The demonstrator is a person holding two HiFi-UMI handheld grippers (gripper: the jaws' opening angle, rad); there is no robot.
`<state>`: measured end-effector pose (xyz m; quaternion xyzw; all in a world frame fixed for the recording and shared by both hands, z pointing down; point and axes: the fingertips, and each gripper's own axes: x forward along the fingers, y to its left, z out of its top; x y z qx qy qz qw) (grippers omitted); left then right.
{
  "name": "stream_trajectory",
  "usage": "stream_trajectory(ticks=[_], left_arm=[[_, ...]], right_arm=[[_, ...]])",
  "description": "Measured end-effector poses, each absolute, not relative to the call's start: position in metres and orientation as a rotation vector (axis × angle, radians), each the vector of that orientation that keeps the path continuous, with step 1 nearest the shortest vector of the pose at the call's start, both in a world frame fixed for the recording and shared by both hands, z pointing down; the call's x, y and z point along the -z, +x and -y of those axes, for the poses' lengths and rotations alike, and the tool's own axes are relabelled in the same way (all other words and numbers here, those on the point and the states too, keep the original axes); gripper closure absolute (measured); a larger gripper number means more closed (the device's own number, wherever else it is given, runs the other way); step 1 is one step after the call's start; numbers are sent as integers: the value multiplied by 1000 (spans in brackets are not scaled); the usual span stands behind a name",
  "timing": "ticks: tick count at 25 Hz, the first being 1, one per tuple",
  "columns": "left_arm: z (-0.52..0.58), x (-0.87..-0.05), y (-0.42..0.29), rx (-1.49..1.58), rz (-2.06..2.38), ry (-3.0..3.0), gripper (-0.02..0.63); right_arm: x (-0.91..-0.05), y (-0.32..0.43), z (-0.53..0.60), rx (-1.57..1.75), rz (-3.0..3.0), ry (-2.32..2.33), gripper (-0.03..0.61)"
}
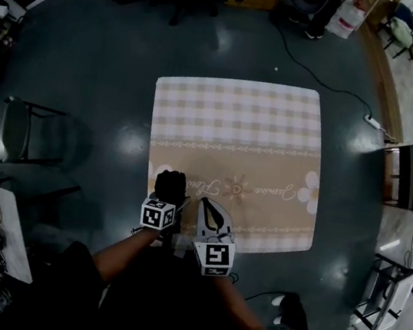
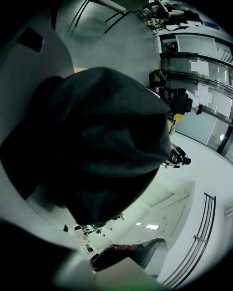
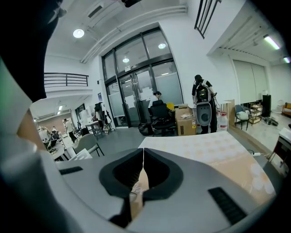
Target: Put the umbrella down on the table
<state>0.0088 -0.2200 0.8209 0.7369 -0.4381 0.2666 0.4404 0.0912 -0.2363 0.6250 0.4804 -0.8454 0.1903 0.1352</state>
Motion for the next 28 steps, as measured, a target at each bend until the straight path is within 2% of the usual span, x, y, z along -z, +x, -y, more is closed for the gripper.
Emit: stream_trajectory(ticks=[3,11,15,18,28], left_arm=[[221,-833,36,-691,1093,1783,236],[220,-855,-16,-726,1031,1727,236],[222,-855,6,-722,1039,1722,235],[222,-844,20,-700,1028,1741,233],[208,-783,-8,-513,1044,1835,233]], right_arm=[[-628,128,241,-562,2449,1378,561],[-627,98,239,-568,2421,1415,561],[-629,125,235,-573,2394,1433,561],[-623,137,235,-563,2394,1451,561],[-603,106,210,-550,2383,1525,561]])
